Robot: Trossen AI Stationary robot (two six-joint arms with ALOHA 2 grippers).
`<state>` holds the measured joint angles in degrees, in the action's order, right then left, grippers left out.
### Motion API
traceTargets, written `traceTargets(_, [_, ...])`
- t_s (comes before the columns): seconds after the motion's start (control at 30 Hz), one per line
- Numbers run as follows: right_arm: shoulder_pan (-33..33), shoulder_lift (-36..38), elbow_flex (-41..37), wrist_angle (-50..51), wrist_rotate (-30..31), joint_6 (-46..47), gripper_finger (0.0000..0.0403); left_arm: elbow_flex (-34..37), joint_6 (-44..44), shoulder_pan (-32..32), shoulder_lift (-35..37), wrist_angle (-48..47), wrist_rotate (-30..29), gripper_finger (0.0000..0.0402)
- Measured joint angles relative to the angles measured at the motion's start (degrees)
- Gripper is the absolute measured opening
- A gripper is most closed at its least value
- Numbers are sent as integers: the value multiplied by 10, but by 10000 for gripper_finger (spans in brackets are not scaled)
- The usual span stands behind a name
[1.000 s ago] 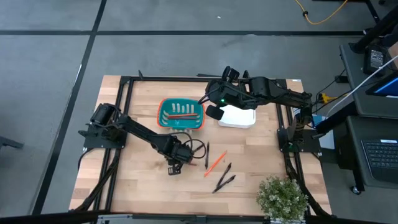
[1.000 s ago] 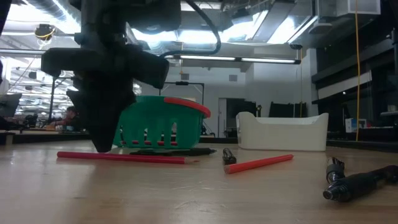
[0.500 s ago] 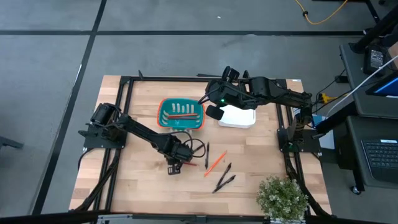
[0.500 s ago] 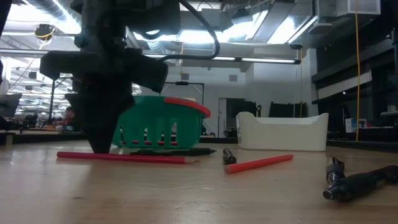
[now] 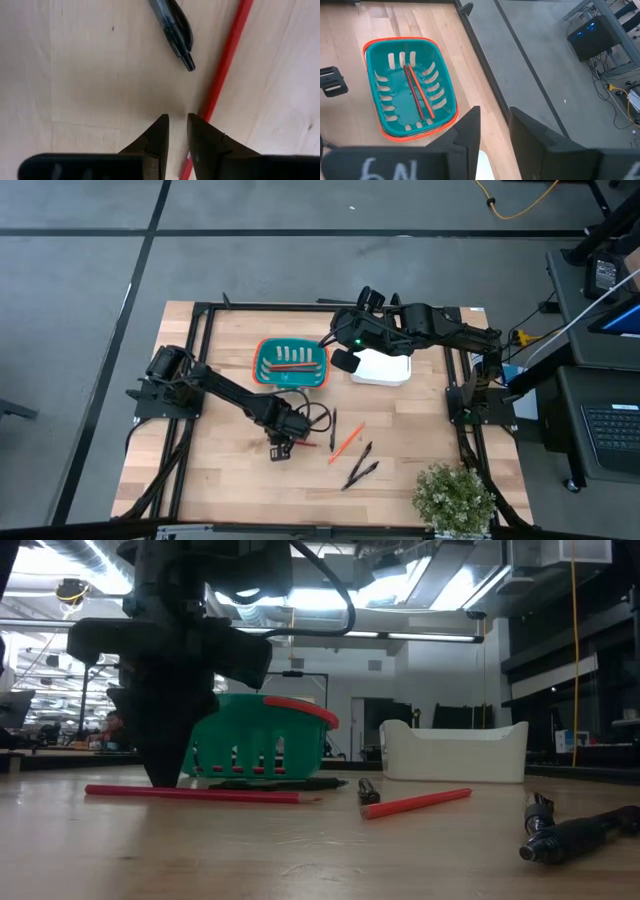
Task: Sort pens & pencils
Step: Put the red pencil into the blue bin
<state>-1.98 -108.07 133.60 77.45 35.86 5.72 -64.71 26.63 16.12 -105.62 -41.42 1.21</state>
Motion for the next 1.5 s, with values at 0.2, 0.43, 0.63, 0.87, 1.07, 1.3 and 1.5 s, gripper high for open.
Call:
traceTargets(0.2, [0,0,0,0,0,1,102,0,0,0,9,-8,1,63])
traceTargets(0.43, [0,0,0,0,0,2,102,0,23,7,39,-10,1,63])
traceTargets(0.63, [0,0,0,-1,0,2,102,0,39,31,41,8,3,63])
traceTargets(0.87, [0,0,0,-1,0,7,102,0,43,38,41,16,0,63])
traceTargets(1.07, [0,0,0,-1,0,11,102,0,43,36,36,28,0,63])
traceTargets(1.3, [0,0,0,-1,-3,7,102,0,38,36,22,33,0,63])
traceTargets(1.5, [0,0,0,0,-5,11,102,0,32,36,2,38,0,63])
